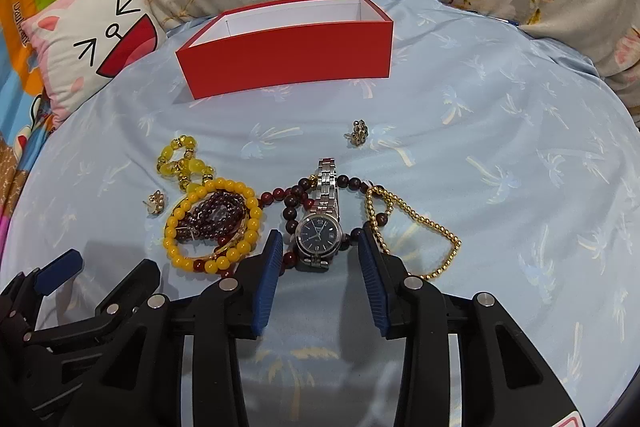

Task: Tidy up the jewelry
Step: 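Grasp the silver wristwatch with the right tool and lift it, then grasp the black bead bracelet with the left tool while the right tool carries the watch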

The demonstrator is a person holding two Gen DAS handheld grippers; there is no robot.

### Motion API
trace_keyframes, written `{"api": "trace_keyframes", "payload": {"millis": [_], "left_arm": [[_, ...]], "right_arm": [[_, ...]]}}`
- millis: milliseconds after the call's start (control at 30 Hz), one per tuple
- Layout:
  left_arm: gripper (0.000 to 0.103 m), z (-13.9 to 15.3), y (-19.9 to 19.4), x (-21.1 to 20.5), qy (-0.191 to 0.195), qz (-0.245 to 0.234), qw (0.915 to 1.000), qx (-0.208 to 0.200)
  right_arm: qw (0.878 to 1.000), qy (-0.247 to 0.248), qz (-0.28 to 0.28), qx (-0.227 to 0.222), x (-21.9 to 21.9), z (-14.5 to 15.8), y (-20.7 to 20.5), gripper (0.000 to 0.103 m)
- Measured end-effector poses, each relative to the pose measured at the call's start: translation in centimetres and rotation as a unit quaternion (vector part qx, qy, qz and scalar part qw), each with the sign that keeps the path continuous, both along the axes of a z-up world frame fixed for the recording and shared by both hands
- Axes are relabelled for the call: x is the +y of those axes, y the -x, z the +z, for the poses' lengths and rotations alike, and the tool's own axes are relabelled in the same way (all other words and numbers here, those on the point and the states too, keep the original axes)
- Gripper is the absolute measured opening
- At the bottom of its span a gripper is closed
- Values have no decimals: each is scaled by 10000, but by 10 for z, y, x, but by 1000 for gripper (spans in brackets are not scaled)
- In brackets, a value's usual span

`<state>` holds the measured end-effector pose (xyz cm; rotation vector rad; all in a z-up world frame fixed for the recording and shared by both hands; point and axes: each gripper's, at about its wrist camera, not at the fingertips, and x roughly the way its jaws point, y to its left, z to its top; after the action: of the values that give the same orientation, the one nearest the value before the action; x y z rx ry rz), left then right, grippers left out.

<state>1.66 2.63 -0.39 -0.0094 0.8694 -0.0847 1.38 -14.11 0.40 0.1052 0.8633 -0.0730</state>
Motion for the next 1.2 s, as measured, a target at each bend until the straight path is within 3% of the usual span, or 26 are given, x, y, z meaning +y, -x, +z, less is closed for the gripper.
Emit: {"api": "trace_keyframes", "payload": {"millis": [233, 767, 1200], "left_arm": [[94, -1, 0, -1, 10, -5, 10000, 27], [94, -1, 1, -2, 85, -143, 9999, 25], [94, 2, 7, -11, -29, -309, 9995, -62]], "right_arm": [[10000, 26, 40, -26, 2, -2, -2, 24], [9972, -254, -135, -689, -20, 47, 36, 24], [9983, -407, -257, -332, -40, 12, 92, 24]]}}
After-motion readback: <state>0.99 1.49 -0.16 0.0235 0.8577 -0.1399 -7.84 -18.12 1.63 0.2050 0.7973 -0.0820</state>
